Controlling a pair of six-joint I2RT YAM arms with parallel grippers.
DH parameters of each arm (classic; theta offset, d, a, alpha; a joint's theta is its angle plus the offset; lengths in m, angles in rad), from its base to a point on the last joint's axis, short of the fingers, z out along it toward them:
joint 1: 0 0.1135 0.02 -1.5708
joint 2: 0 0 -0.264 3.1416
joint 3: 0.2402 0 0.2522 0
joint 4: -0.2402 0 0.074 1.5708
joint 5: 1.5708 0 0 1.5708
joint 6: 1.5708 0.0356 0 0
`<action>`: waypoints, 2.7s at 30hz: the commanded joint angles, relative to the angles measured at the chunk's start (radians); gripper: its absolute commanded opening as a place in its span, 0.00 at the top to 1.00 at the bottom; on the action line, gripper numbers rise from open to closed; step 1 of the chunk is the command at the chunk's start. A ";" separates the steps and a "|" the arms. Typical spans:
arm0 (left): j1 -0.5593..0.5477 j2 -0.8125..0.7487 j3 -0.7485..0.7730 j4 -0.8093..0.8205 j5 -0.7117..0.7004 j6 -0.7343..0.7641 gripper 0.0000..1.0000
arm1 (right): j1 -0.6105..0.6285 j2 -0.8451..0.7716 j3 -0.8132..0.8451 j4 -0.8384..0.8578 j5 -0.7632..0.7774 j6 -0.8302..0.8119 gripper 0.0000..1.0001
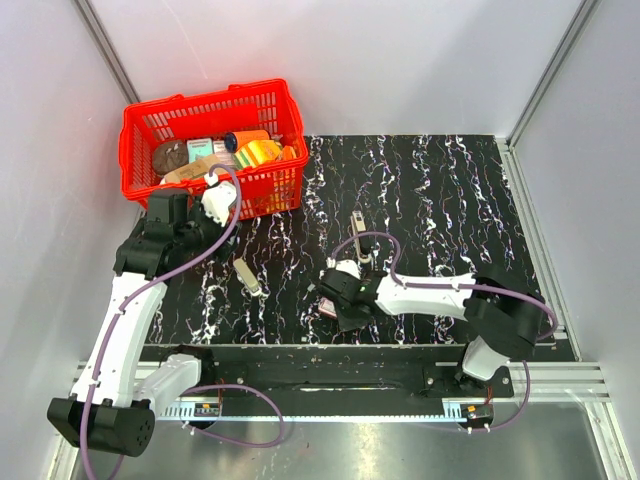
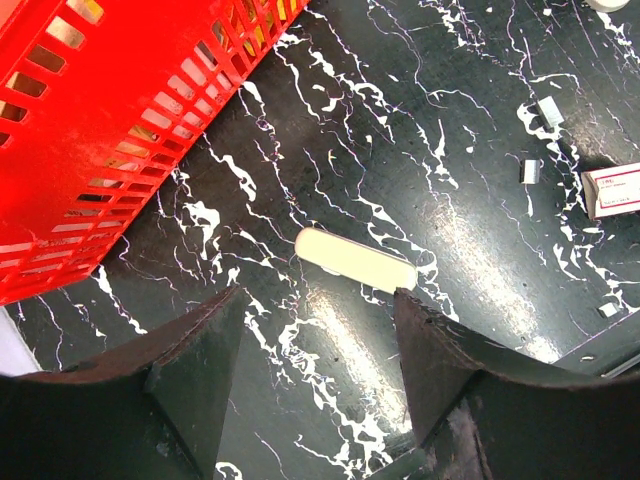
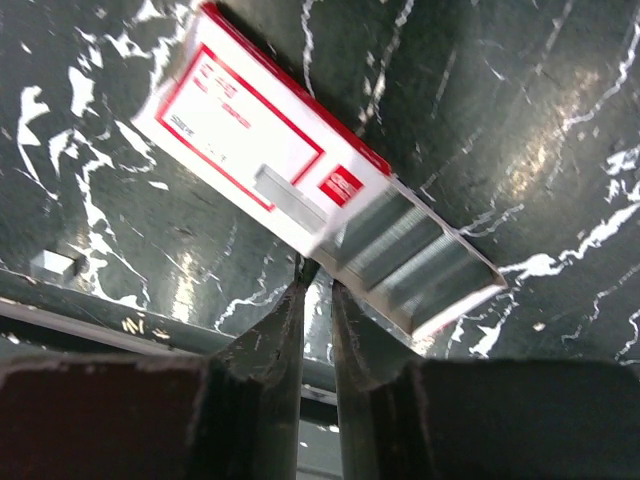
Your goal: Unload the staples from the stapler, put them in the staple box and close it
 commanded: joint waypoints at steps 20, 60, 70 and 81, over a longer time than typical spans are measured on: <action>0.004 -0.013 0.002 0.046 0.037 -0.039 0.34 | -0.015 -0.061 -0.011 -0.028 0.109 -0.086 0.76; 0.014 -0.059 -0.015 0.128 -0.098 -0.115 0.01 | -0.179 0.319 0.479 -0.022 0.178 -0.064 0.43; 0.015 -0.079 -0.035 0.141 -0.100 -0.106 0.01 | -0.179 0.374 0.543 -0.094 0.192 -0.058 0.48; 0.020 -0.088 -0.038 0.135 -0.103 -0.085 0.01 | -0.182 0.396 0.540 -0.103 0.174 -0.063 0.54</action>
